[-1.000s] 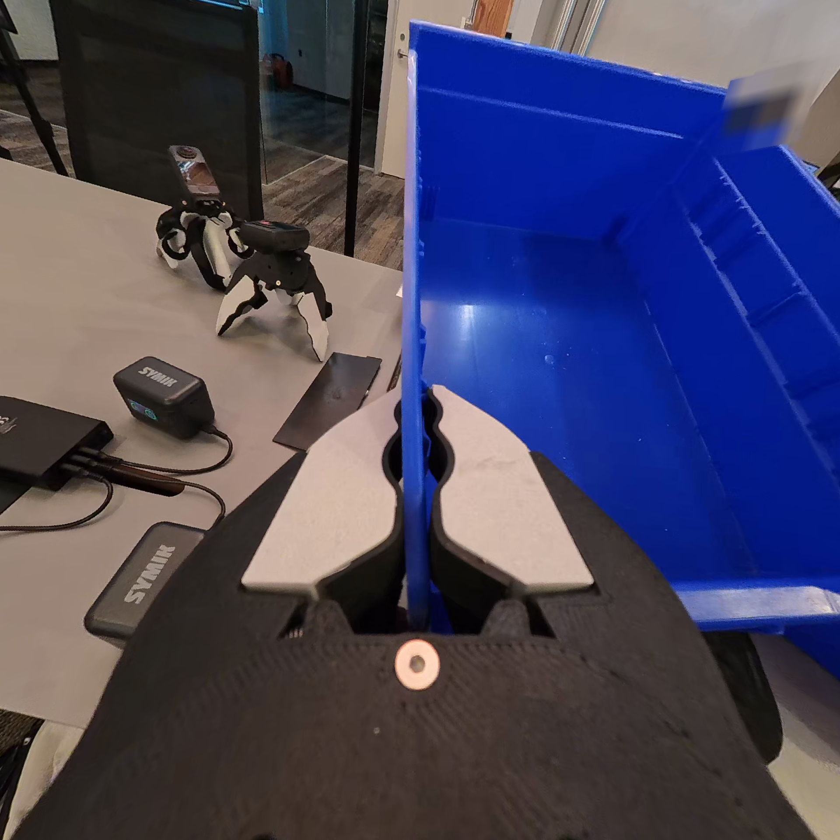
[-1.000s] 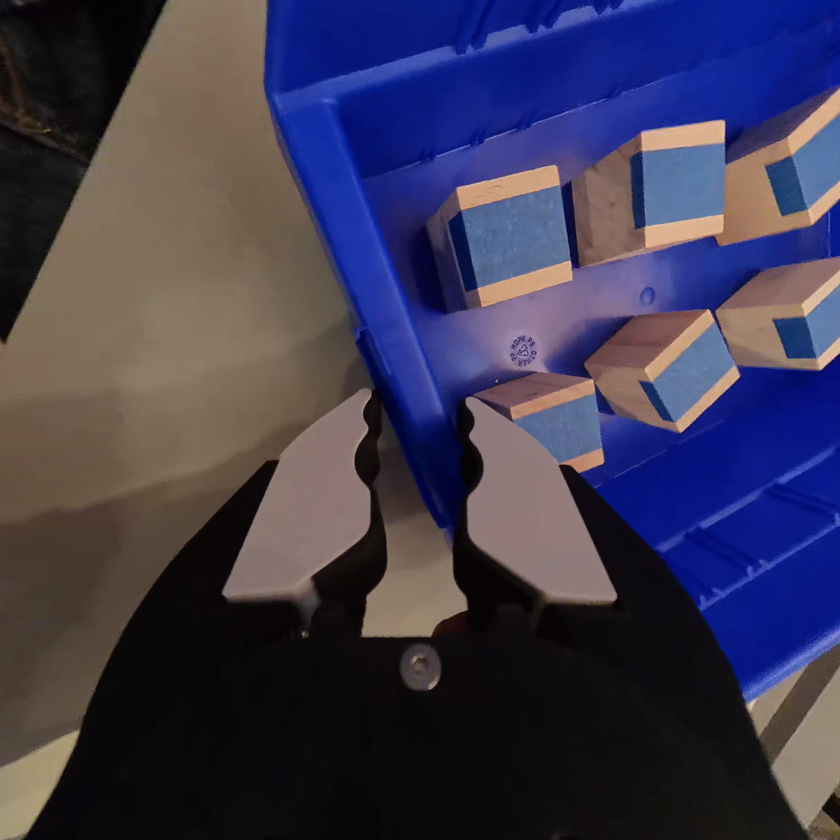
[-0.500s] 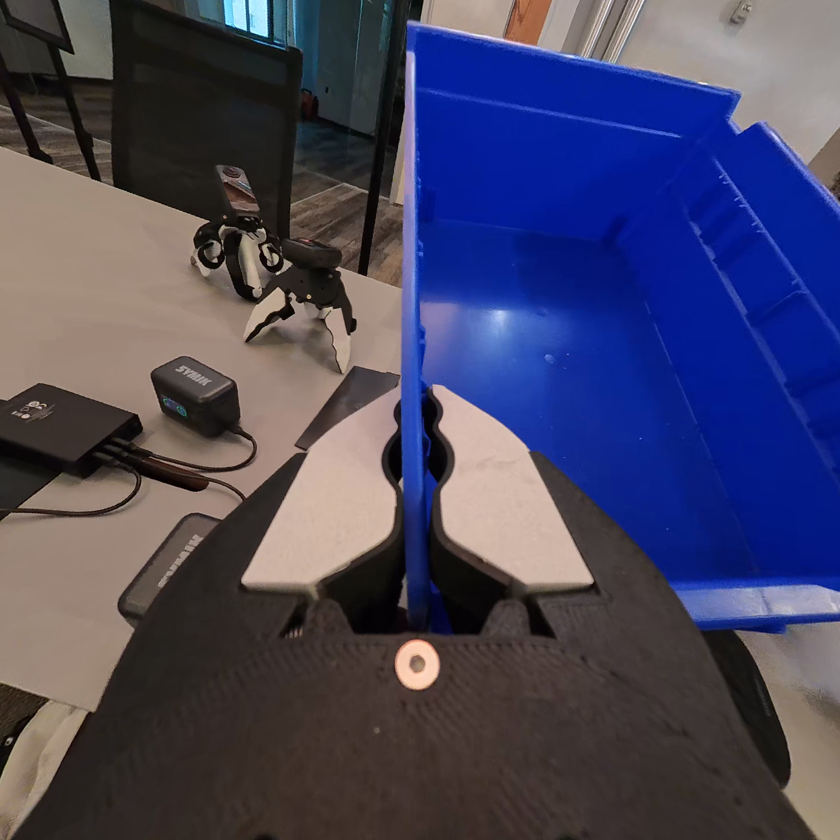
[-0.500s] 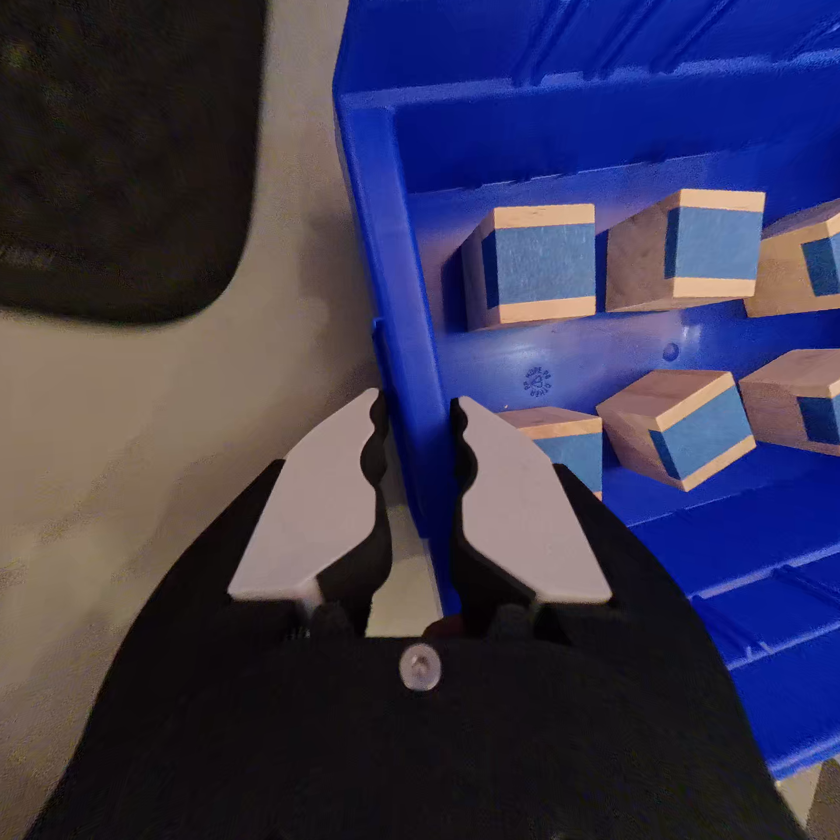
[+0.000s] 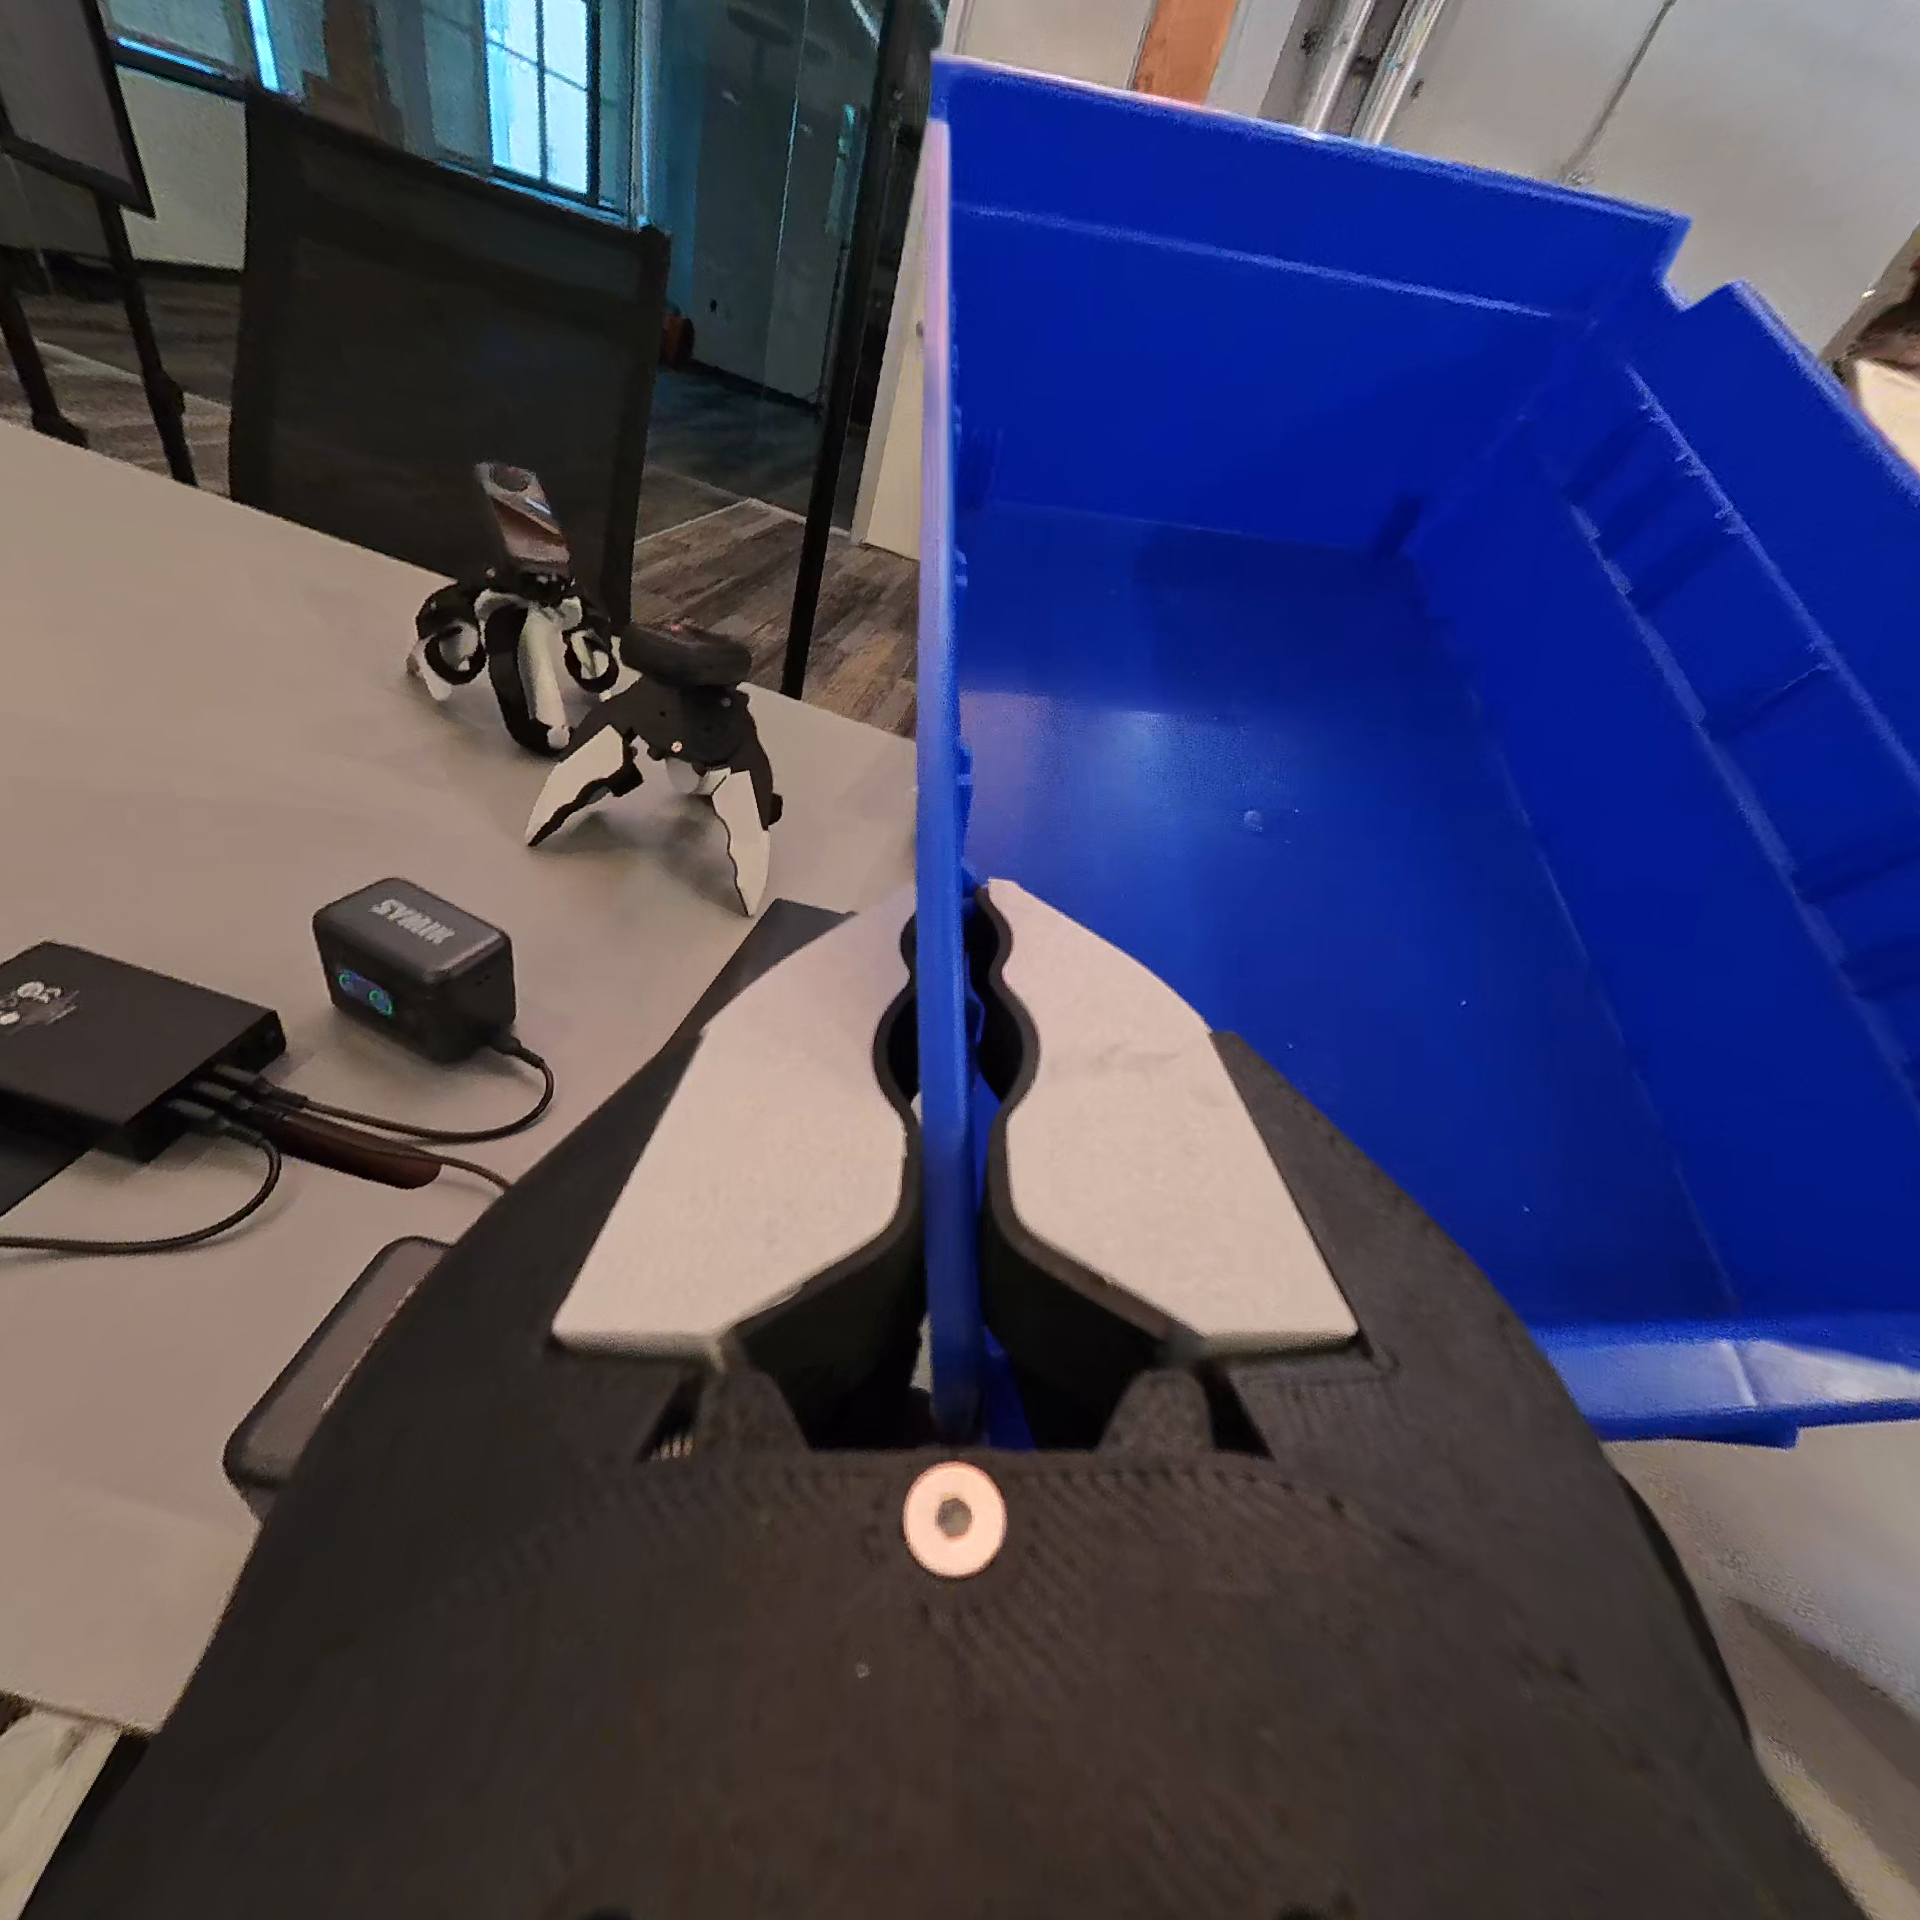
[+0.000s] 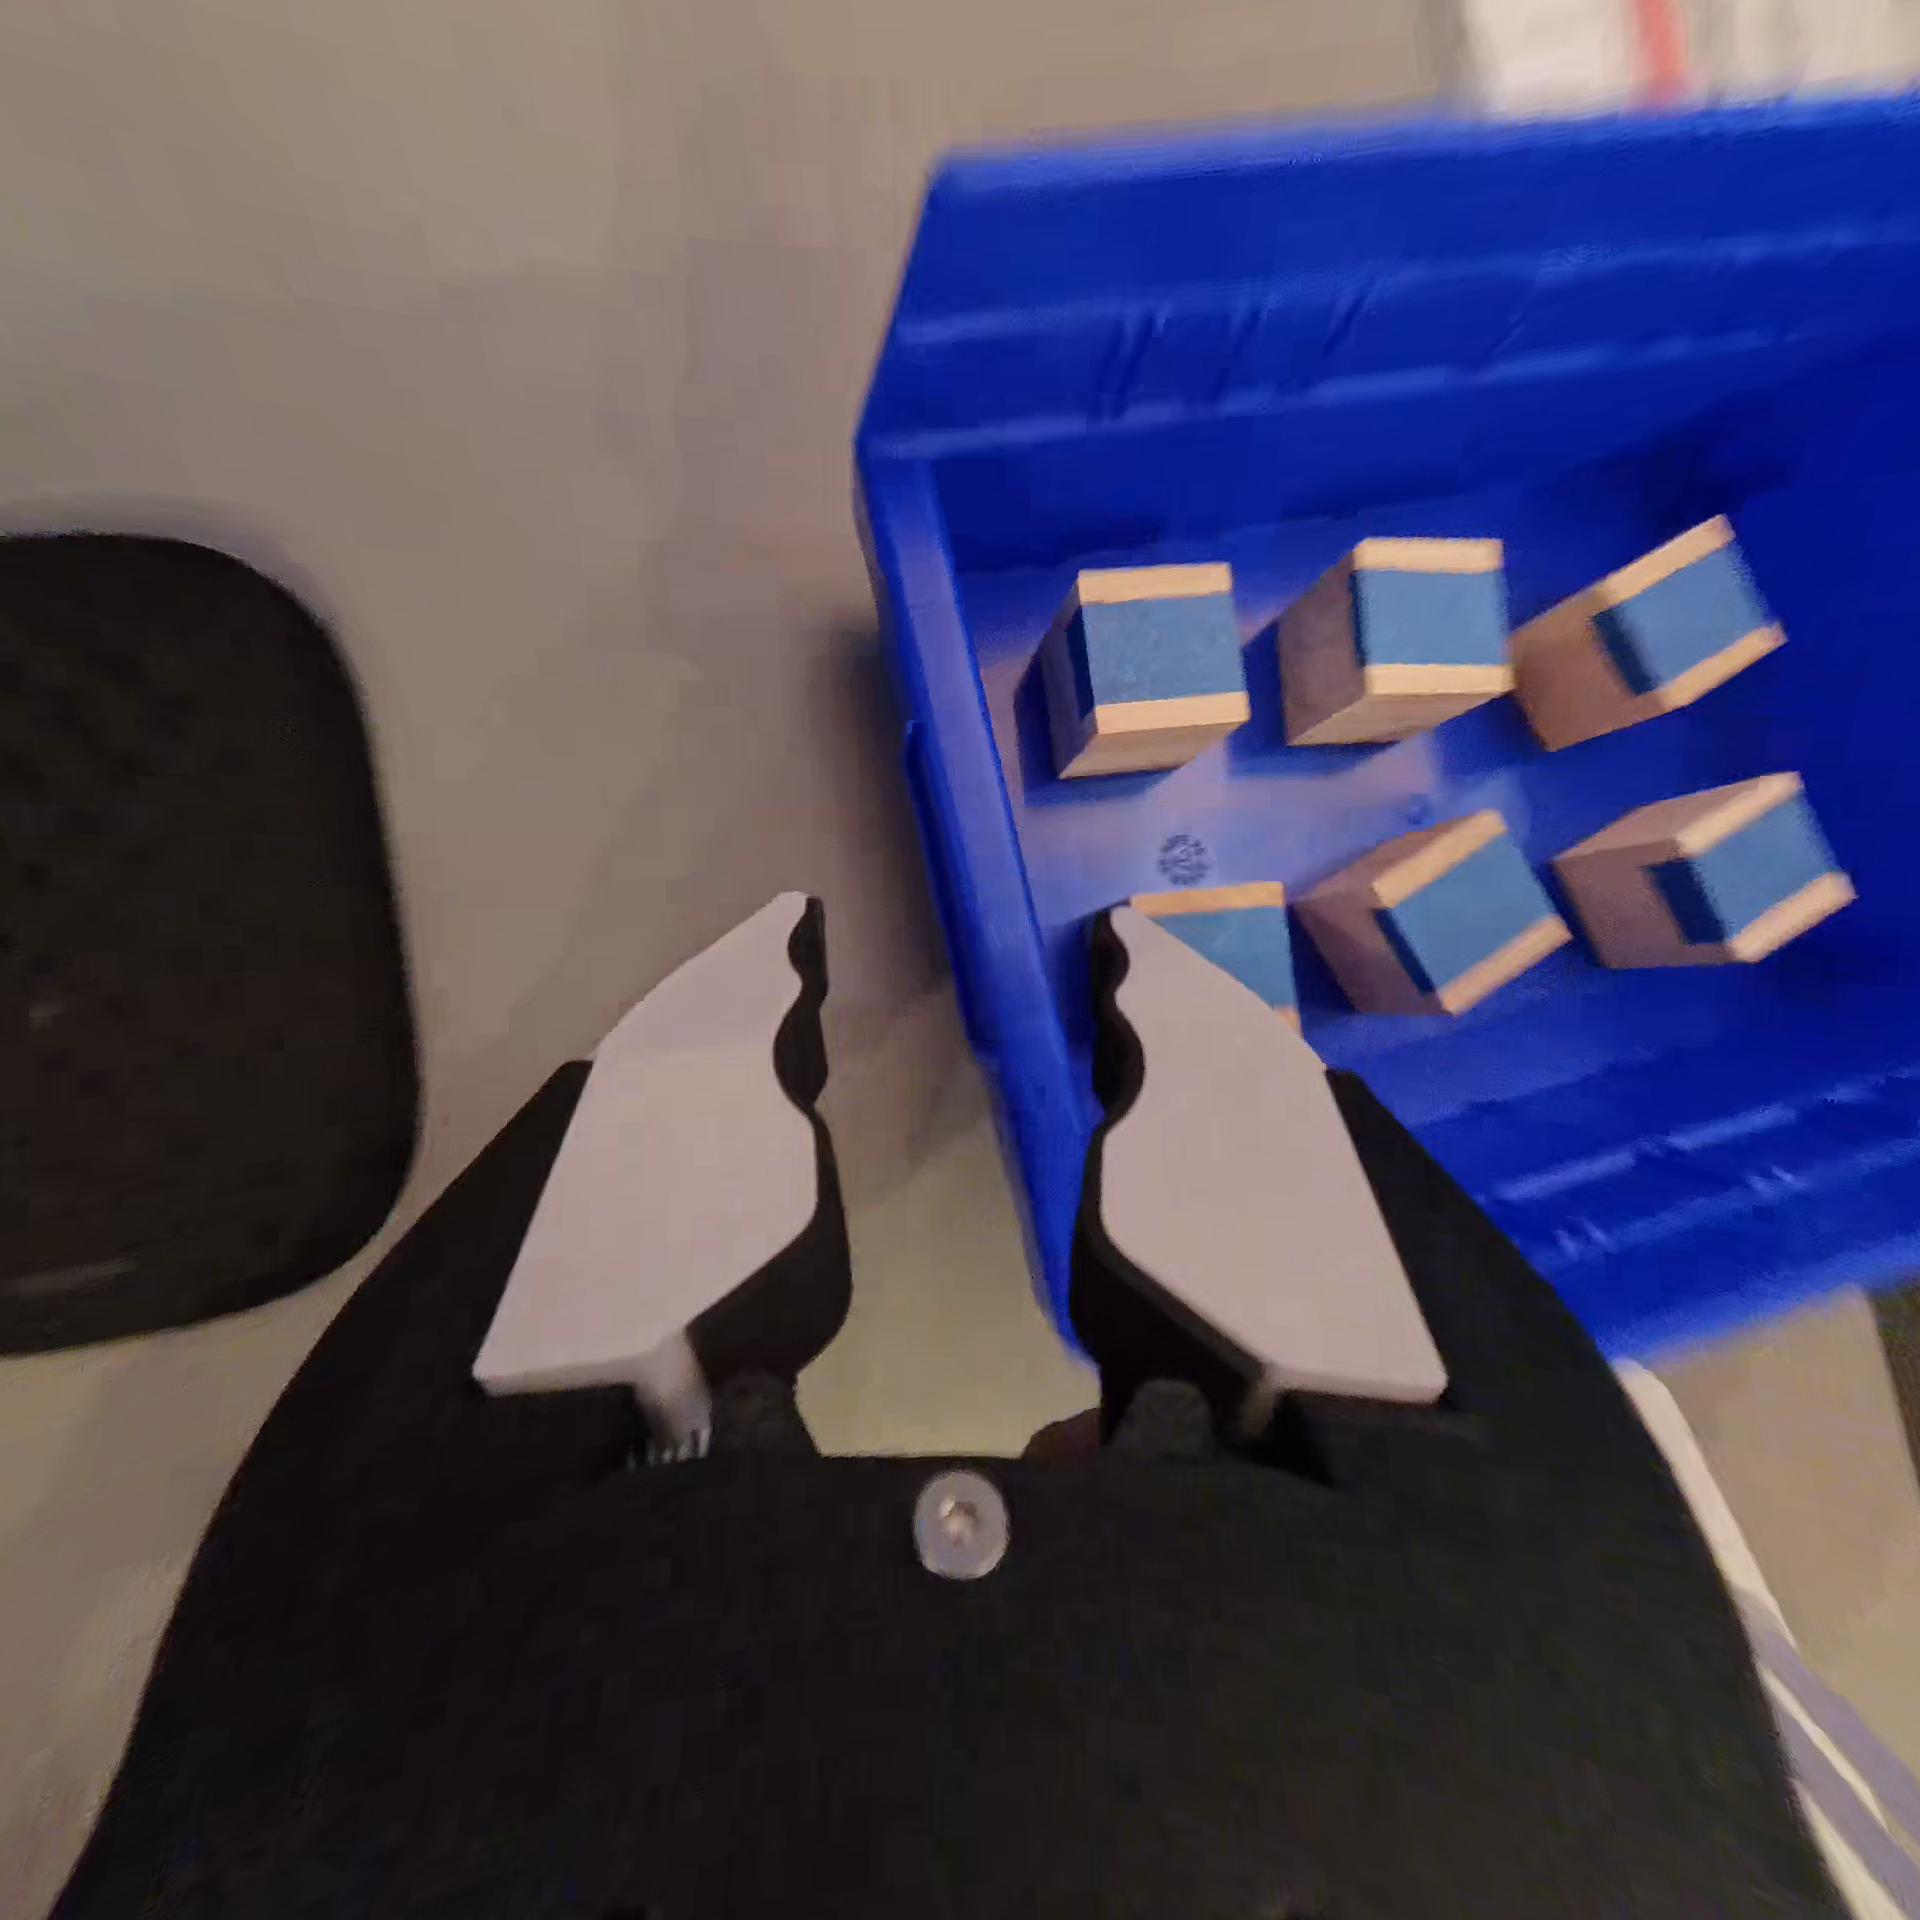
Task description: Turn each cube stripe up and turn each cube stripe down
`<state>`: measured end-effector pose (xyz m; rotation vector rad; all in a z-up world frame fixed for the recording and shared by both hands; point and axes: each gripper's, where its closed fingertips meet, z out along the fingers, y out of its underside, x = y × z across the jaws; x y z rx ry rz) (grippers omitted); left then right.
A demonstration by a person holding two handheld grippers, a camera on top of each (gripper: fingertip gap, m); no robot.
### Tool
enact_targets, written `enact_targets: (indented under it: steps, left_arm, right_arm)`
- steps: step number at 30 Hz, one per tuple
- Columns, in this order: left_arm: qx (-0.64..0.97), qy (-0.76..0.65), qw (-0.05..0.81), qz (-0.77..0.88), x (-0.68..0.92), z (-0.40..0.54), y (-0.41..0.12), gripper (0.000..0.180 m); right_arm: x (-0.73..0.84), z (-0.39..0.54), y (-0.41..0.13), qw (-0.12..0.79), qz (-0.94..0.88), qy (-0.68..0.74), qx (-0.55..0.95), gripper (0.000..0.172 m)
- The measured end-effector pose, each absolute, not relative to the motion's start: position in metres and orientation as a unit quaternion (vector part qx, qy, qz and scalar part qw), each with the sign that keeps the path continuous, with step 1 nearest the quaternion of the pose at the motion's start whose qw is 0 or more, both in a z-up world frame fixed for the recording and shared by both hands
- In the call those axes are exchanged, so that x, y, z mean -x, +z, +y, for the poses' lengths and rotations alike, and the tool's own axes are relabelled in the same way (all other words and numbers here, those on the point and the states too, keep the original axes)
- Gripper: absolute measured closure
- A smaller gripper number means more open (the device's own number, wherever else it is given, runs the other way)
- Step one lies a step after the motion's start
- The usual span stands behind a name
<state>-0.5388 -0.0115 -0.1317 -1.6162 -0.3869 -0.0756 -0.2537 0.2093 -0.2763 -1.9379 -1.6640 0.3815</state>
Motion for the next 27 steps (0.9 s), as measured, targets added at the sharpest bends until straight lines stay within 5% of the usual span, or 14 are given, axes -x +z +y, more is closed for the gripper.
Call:
enact_targets:
  steps: [7, 15, 20, 27]
  left_arm:
    - [0.701, -0.043, 0.699, -0.132, 0.493, 0.003, -0.1, 0.175]
    - [0.702, 0.002, 0.712, -0.023, 0.364, 0.046, -0.065, 0.175]
    - [0.691, 0.02, 0.72, 0.058, 0.253, 0.074, -0.057, 0.175]
    - [0.63, 0.044, 0.76, 0.156, 0.127, 0.094, -0.025, 0.175]
  right_arm:
    - [0.191, 0.147, -0.153, 0.392, -0.564, 0.288, 0.667, 0.117]
    - [0.135, 0.074, -0.071, 0.428, -0.466, 0.449, 0.631, 0.077]
    - [0.085, 0.078, -0.068, 0.472, -0.4, 0.441, 0.65, 0.075]
    - [-0.04, 0.101, -0.068, 0.526, -0.296, 0.411, 0.684, 0.1]
